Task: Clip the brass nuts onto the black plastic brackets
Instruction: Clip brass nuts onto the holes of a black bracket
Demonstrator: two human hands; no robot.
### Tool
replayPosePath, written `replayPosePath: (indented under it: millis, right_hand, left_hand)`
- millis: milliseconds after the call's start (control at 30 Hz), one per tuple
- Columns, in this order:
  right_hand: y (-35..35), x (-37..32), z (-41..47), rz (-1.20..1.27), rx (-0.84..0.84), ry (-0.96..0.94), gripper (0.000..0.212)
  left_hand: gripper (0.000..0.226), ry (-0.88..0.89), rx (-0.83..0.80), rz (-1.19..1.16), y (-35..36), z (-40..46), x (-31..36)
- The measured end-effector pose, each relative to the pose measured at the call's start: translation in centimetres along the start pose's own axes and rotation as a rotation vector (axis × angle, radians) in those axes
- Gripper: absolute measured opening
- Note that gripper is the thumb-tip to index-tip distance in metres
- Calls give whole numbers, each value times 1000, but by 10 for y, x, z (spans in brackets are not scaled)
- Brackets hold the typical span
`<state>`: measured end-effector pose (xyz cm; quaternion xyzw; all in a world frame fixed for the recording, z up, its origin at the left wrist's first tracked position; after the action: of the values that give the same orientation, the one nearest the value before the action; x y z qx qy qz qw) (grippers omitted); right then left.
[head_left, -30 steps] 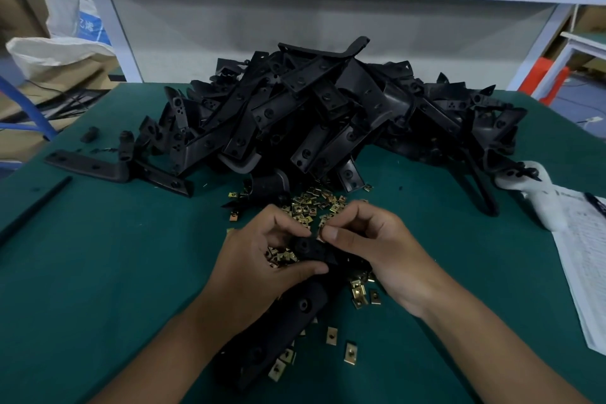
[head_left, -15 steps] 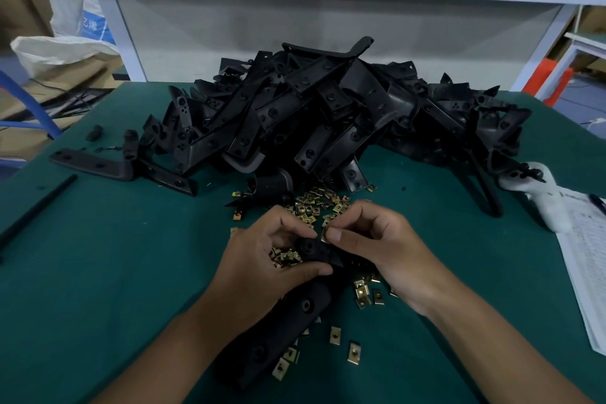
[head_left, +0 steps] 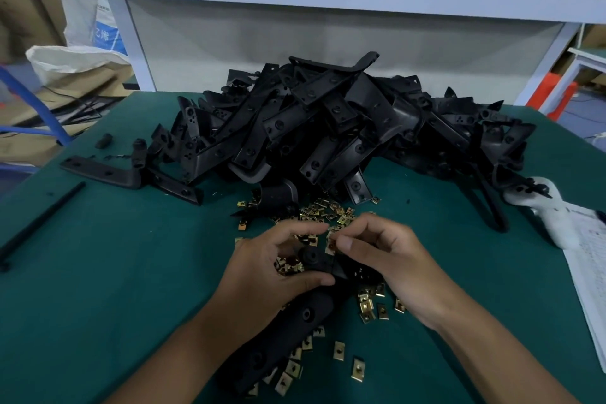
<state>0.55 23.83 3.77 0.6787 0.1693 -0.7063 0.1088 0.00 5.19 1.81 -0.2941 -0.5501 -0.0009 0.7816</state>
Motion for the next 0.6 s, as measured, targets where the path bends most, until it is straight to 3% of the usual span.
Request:
replayPosePath:
  millis: [300, 600]
  right_hand:
    - [0, 7, 1, -52, 42, -19, 30]
    - [-3, 7, 2, 2, 108, -77, 24]
  left_hand:
    - [46, 5, 12, -130, -2, 2, 0]
    - [41, -4, 29, -230, -5, 3, 0]
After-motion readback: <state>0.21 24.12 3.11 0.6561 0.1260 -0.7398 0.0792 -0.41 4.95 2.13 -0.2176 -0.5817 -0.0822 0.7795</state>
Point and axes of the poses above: each hand's wrist, its own z-axis towards the middle knuckle, its own y-axis out of the palm, x = y × z, the point moved 4 cm from there along z, towards the middle knuckle, and after that the axes turned 10 degrees about -x, right-handed, at the moved point
